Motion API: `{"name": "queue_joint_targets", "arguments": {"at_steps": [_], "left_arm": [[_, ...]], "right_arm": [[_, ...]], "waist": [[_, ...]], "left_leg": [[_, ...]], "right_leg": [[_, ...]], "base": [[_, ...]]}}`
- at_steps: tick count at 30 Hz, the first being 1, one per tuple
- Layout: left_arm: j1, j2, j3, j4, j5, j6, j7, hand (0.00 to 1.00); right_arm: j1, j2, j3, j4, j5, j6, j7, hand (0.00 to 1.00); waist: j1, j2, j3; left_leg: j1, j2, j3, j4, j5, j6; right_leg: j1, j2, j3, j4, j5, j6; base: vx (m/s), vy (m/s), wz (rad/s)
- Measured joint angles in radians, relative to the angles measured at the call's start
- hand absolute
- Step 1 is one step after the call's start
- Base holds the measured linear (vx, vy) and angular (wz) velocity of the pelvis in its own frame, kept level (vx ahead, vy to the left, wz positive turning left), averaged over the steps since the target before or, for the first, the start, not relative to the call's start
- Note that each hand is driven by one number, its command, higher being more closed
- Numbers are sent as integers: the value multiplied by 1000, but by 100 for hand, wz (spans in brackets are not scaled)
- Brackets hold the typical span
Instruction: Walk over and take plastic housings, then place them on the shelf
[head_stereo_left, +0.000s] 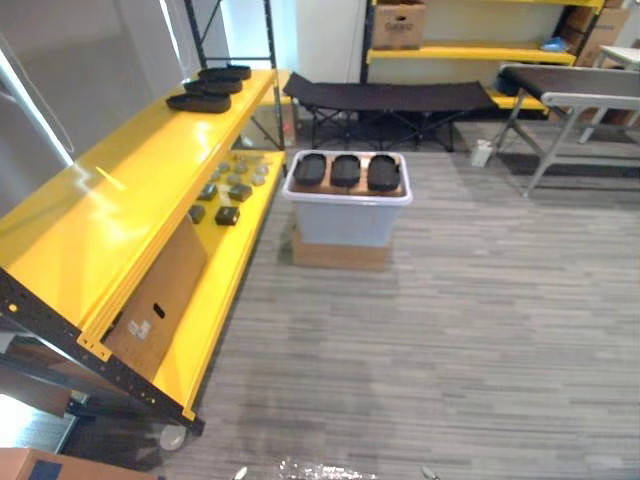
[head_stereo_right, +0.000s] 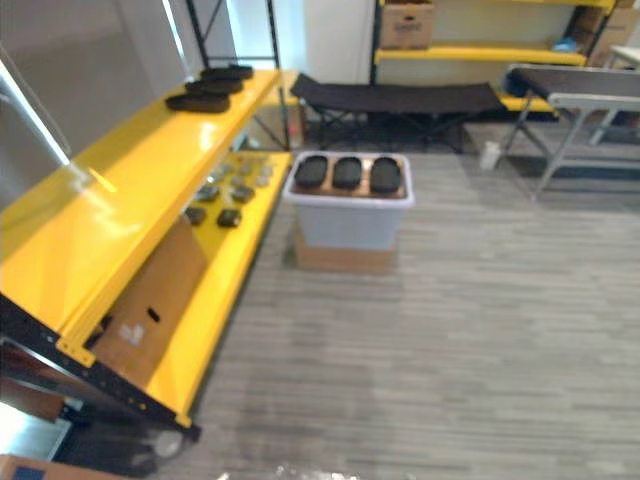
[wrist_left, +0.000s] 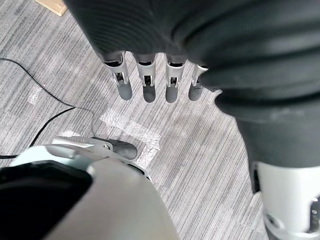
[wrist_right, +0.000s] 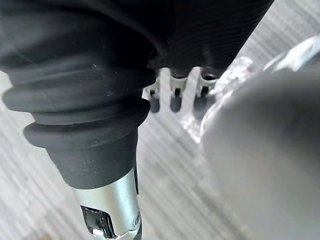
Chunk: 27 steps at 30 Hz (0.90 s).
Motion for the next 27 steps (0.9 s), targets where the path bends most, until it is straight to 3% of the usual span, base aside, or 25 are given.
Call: {"name": "queue_joint_targets", "arguments": {"at_steps": [7, 27], "left_arm": [[-21, -7, -7, 36, -35, -10, -37, 0], [-21, 0, -20, 35, -37, -25, -39, 0]], "right_arm": [[-31, -6, 0, 14, -3, -13, -6, 0], [-31, -6, 17, 23, -14, -32, -8, 0]], "waist": [[-2, 18, 22], [-3, 10, 27]], "left_leg": [[13, -4, 0, -1, 0, 0], [7, -7, 1, -2, -1, -1]], "right_leg": [[16, -4, -14, -4, -1, 3], [23, -3, -25, -33, 2, 4]], "base": [[-33, -1, 3], [-12, 0, 0]]}}
